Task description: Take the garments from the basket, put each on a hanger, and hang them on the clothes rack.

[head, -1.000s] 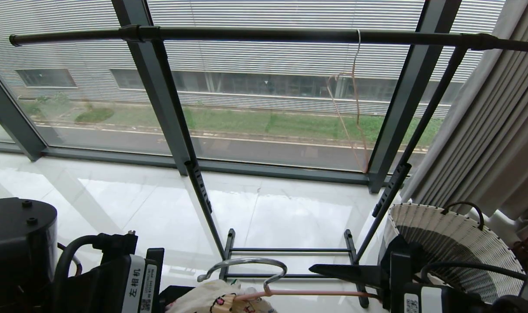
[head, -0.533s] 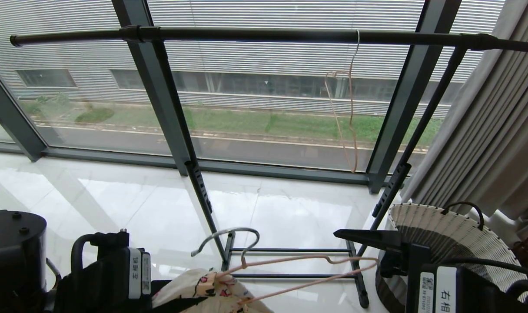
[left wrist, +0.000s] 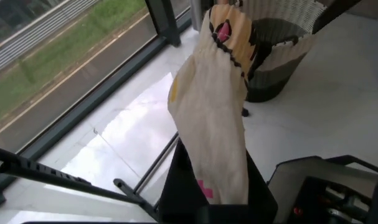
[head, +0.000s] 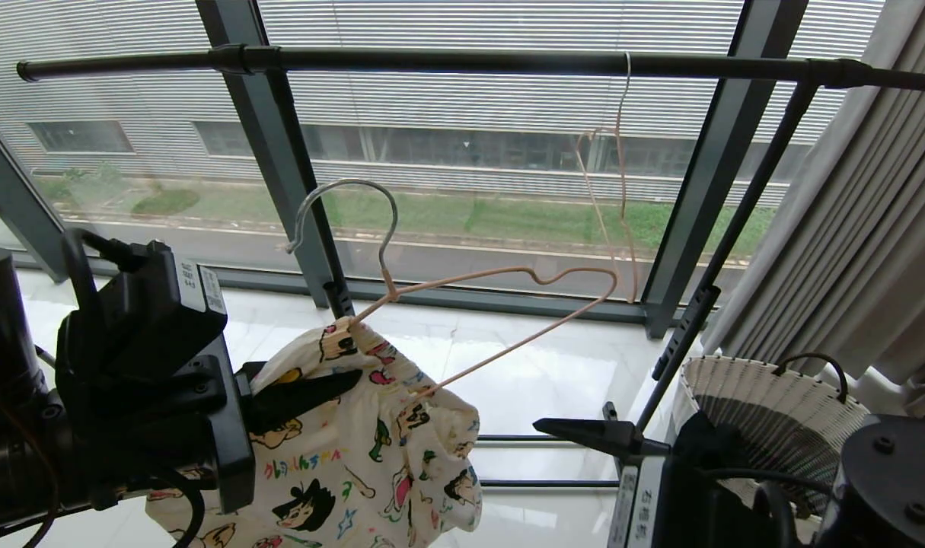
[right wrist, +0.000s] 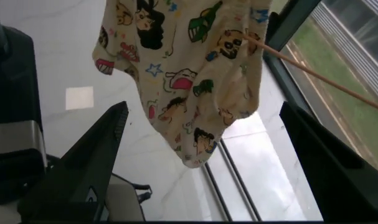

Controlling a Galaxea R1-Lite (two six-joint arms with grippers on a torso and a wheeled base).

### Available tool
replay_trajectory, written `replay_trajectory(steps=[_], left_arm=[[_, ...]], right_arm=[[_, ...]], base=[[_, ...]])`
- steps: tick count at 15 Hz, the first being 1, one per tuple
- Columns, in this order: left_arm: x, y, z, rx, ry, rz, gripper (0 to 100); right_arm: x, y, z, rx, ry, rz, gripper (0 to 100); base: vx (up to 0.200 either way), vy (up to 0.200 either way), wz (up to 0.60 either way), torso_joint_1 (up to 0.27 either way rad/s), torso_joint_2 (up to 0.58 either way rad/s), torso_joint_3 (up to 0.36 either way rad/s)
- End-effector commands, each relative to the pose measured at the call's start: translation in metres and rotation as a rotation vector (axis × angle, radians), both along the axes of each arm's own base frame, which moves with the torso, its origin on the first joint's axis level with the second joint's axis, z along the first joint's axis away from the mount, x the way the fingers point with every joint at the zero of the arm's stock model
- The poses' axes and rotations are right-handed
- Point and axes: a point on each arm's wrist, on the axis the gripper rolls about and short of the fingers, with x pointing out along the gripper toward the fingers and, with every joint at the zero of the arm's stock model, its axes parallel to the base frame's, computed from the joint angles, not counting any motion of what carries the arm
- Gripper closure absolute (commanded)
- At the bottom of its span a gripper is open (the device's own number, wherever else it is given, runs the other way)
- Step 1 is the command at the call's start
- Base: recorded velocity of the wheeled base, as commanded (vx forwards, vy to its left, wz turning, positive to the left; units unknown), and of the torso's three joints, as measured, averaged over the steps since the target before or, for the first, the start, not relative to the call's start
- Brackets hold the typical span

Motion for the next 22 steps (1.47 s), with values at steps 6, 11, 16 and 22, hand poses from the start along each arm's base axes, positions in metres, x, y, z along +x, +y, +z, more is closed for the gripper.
replay_trajectory(steps=[6,11,16,22], left_arm=[[-0.007,0.003,0.019,-0.004,-0.131,-0.013,100],[-0.015,0.006,0.027,-0.021,-0.167,-0.02,100],[-0.015,0.006,0.025,-0.019,-0.161,-0.02,100],[-0.021,-0.004,0.019,-0.014,-0.143,-0.085,100]], right_arm=[[0.04,0.066,-0.026,0.146,0.151,-0.354,0],[0.059,0.066,-0.038,0.151,0.14,-0.442,0],[0.066,0.052,-0.032,0.163,0.135,-0.479,0],[0.062,0.053,-0.026,0.178,0.127,-0.466,0]], base=[[0.0,0.0,0.0,0.0,0.0,0.0],[0.0,0.0,0.0,0.0,0.0,0.0],[0.0,0.0,0.0,0.0,0.0,0.0],[0.0,0.0,0.0,0.0,0.0,0.0]])
